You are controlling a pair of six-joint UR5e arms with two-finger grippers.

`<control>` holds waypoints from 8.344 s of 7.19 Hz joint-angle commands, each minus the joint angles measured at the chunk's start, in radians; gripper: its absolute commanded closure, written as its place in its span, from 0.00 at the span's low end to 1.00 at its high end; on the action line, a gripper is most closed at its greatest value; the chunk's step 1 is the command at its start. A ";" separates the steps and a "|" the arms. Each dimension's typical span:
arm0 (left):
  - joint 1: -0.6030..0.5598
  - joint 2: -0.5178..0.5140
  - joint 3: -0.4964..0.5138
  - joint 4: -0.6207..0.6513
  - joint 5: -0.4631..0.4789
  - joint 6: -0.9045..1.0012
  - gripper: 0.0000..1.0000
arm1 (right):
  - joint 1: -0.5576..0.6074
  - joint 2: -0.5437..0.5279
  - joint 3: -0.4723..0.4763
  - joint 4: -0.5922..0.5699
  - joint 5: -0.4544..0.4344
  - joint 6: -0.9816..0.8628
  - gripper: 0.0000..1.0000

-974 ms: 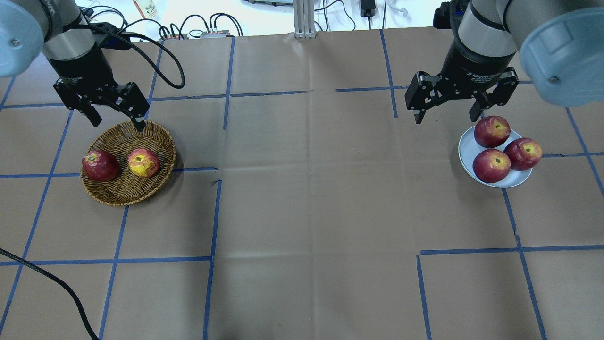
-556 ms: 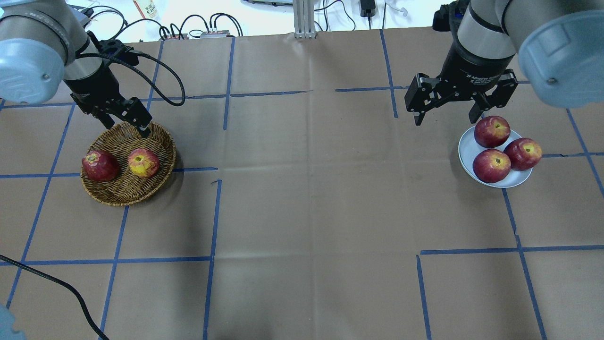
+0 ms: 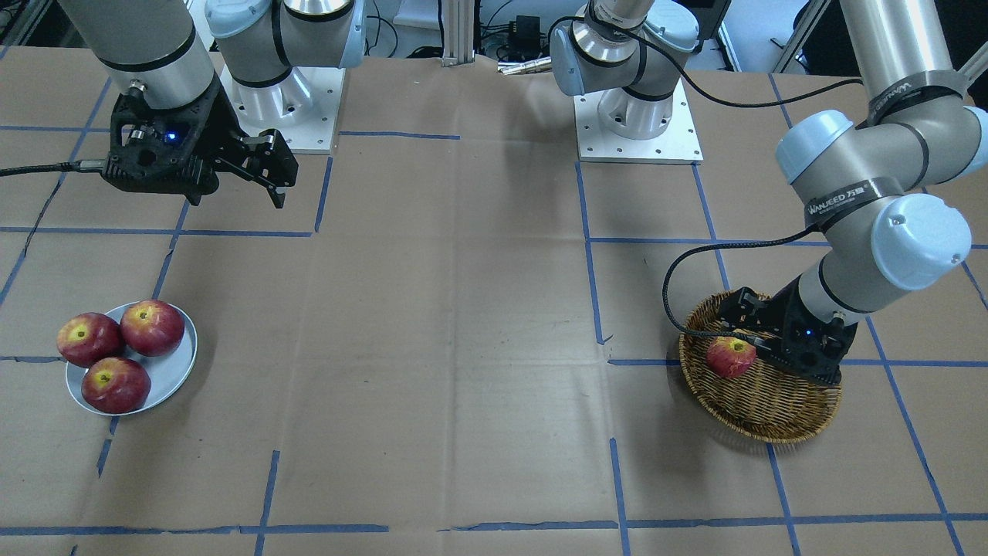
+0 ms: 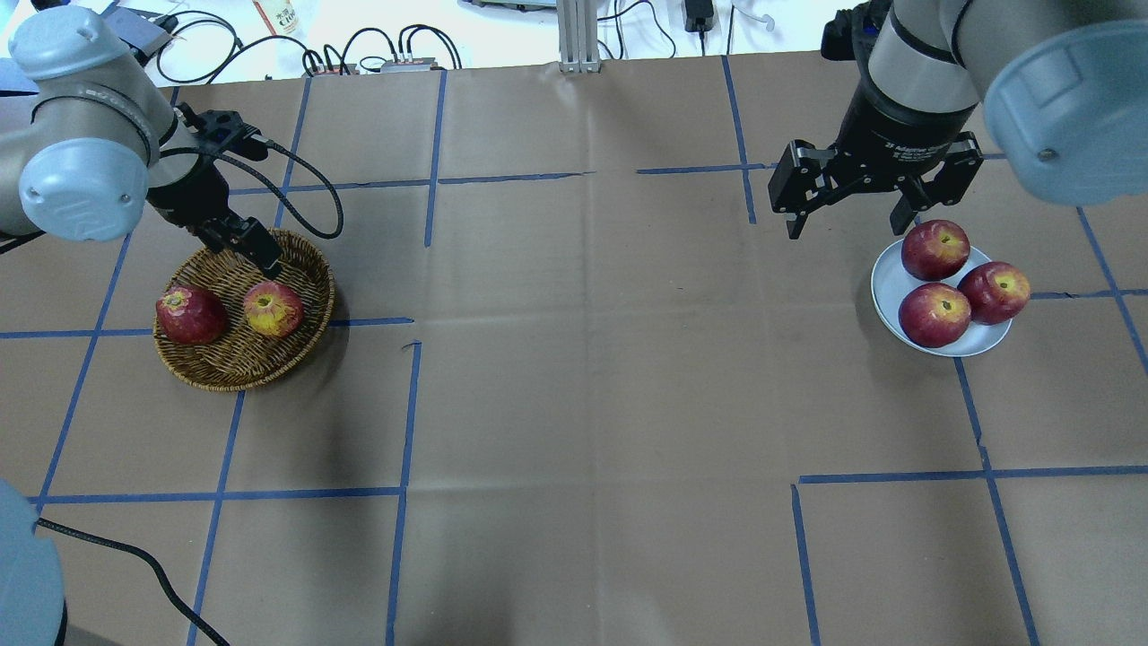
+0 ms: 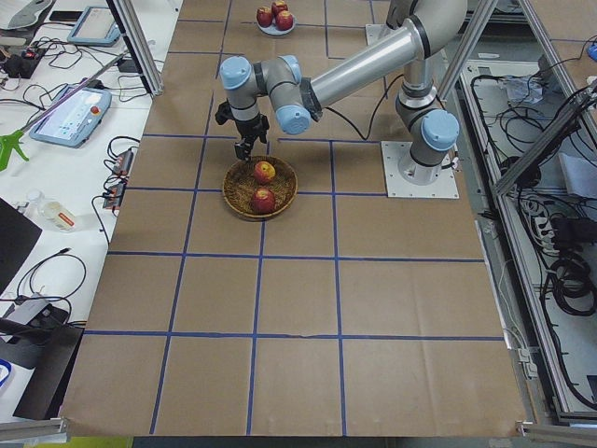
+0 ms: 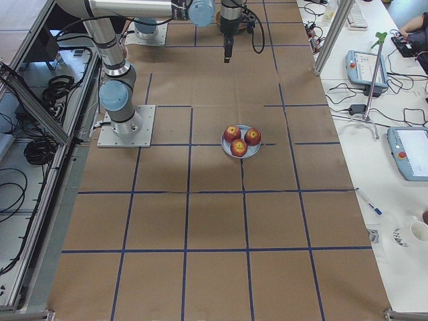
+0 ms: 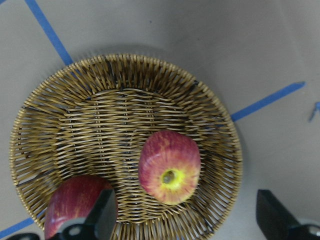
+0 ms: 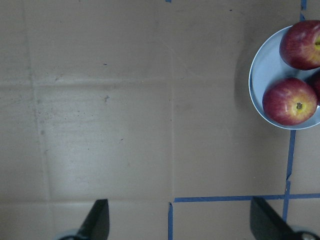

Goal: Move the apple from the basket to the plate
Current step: 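Lower the left gripper and close it on the red-yellow apple, then lift the apple with the left gripper and carry it toward the table center, then lower the apple onto the table center and open the left gripper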

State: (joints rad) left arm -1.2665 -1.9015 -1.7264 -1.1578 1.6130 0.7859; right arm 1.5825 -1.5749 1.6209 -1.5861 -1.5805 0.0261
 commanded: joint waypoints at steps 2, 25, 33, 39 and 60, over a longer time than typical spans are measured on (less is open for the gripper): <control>0.006 -0.028 -0.041 0.030 0.010 0.004 0.01 | -0.001 -0.001 0.002 0.000 0.001 -0.002 0.00; -0.443 -0.004 0.065 -0.050 0.051 -0.613 0.66 | -0.001 -0.001 0.002 0.000 0.001 -0.002 0.00; -0.646 -0.194 0.165 0.040 -0.051 -0.815 0.66 | -0.001 -0.001 0.002 0.000 0.001 -0.002 0.00; -0.697 -0.237 0.140 0.081 -0.051 -0.814 0.65 | -0.001 -0.002 0.002 0.000 0.001 -0.002 0.00; -0.593 -0.093 0.385 -0.266 -0.038 -0.792 0.01 | 0.001 0.001 0.002 -0.017 0.001 0.000 0.00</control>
State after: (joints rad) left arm -1.9009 -2.0428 -1.3936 -1.3046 1.5773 -0.0073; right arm 1.5830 -1.5728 1.6229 -1.6003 -1.5805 0.0259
